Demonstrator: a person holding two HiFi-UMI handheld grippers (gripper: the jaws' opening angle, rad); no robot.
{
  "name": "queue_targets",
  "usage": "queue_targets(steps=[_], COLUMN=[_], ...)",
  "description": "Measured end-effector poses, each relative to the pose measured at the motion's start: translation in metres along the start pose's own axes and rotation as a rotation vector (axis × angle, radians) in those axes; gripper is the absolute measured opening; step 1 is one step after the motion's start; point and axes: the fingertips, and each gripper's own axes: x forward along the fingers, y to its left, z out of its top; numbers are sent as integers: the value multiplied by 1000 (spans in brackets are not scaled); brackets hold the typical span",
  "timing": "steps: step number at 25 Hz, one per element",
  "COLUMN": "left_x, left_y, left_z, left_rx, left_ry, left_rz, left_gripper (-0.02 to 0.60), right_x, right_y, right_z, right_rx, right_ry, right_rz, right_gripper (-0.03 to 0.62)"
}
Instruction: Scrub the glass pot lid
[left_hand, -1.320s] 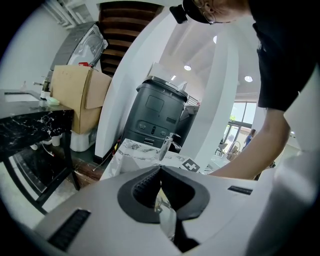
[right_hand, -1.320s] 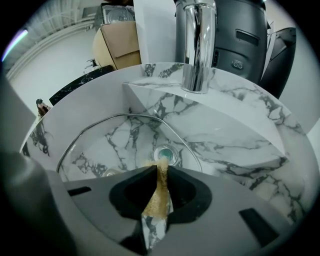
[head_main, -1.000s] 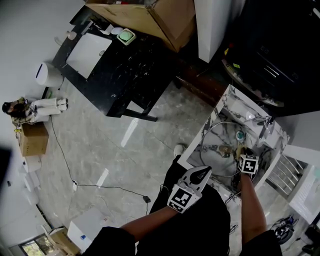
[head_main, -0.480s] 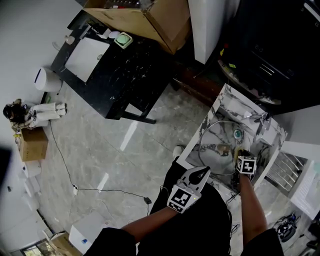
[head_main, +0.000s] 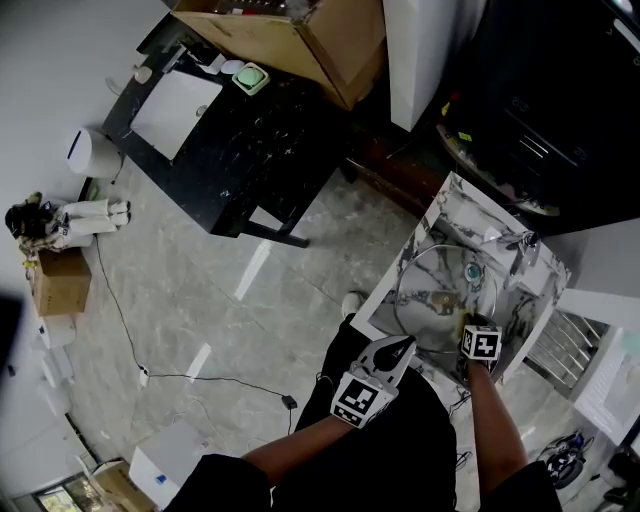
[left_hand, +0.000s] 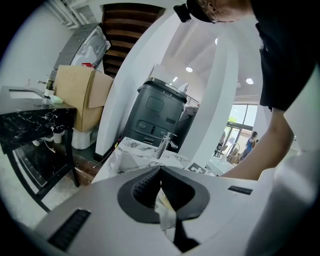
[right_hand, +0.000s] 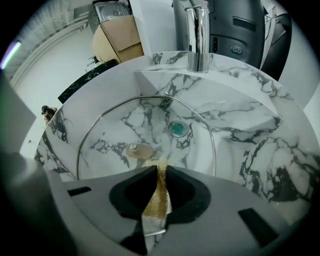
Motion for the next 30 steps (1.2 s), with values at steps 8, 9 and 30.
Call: queue_targets(steps=[8, 9, 30], left_x=[-1, -2, -14], left_y=[-1, 1, 32], left_z=[1, 1, 6], left_rx=[24, 22, -29], left_ry=[0, 0, -13], left_rz=[3, 6, 49], left_gripper=[15, 15, 15], right_x=[5, 6, 20], right_y=[25, 29, 87], right_z=[-1, -2, 13], right_rx=[-14, -15, -86], right_ry=[20, 21, 68], right_rz=[50, 60, 154], right_gripper=[60, 60, 61])
